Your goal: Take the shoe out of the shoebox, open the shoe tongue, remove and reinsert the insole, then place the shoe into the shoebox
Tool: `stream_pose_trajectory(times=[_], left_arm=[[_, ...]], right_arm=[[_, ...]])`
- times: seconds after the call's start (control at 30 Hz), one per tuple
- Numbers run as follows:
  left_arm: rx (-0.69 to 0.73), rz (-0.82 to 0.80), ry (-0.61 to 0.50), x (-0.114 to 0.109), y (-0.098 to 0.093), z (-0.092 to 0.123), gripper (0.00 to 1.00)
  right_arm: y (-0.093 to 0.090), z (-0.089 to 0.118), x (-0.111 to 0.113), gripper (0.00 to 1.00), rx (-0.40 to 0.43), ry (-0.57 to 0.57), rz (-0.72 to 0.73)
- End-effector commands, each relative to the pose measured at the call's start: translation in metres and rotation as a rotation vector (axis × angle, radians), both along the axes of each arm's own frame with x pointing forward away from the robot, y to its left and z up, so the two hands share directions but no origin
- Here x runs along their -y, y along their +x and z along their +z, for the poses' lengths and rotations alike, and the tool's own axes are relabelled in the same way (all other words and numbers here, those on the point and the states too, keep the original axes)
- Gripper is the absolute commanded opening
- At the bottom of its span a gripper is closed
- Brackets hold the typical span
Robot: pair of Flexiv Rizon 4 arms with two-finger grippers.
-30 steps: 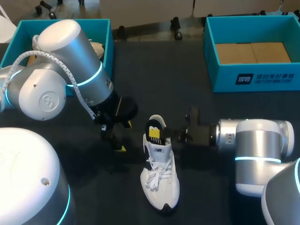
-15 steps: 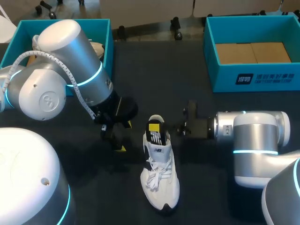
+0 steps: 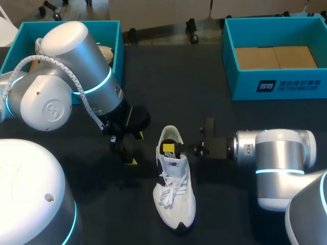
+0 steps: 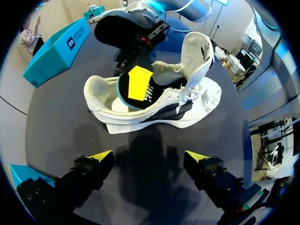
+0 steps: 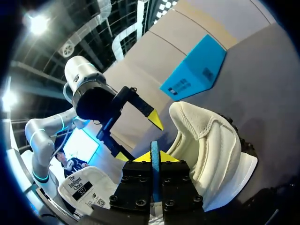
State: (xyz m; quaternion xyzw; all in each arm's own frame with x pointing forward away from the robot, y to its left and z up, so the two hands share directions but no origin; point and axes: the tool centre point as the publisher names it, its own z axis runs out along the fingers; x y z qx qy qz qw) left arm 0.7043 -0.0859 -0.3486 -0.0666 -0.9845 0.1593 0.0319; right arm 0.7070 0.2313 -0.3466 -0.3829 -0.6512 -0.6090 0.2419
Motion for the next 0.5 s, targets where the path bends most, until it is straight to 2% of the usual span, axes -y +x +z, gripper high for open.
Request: stream_pose_trajectory(times=[0.03, 0.07, 0.13, 0.17, 0.27, 0.5], left_arm=[[0.003, 0.001, 0.000, -0.001, -0.001, 0.000, 1.00], [0.003, 0.001, 0.000, -0.001, -0.001, 0.000, 1.00], [0.003, 0.001, 0.000, -0.001, -0.001, 0.000, 1.00], [0.003, 0.001, 0.000, -0.001, -0.001, 0.000, 1.00], [0.003, 0.001, 0.000, -0.001, -0.001, 0.000, 1.00], [0.003, 0.001, 0.000, -0.001, -0.001, 0.000, 1.00]], right_arm=[[-0.003, 0.004, -0.001, 0.10, 0.035, -0.010, -0.018], [-0.001, 0.008, -0.001, 0.26, 0.053, -0.019, -0.020], [0.001, 0.015, -0.001, 0.40, 0.082, -0.036, -0.020], [0.003, 0.018, -0.001, 0.42, 0.092, -0.042, -0.019], [0.007, 0.027, -0.001, 0.45, 0.123, -0.062, -0.017], [0.016, 0.032, -0.001, 0.40, 0.135, -0.081, -0.003]])
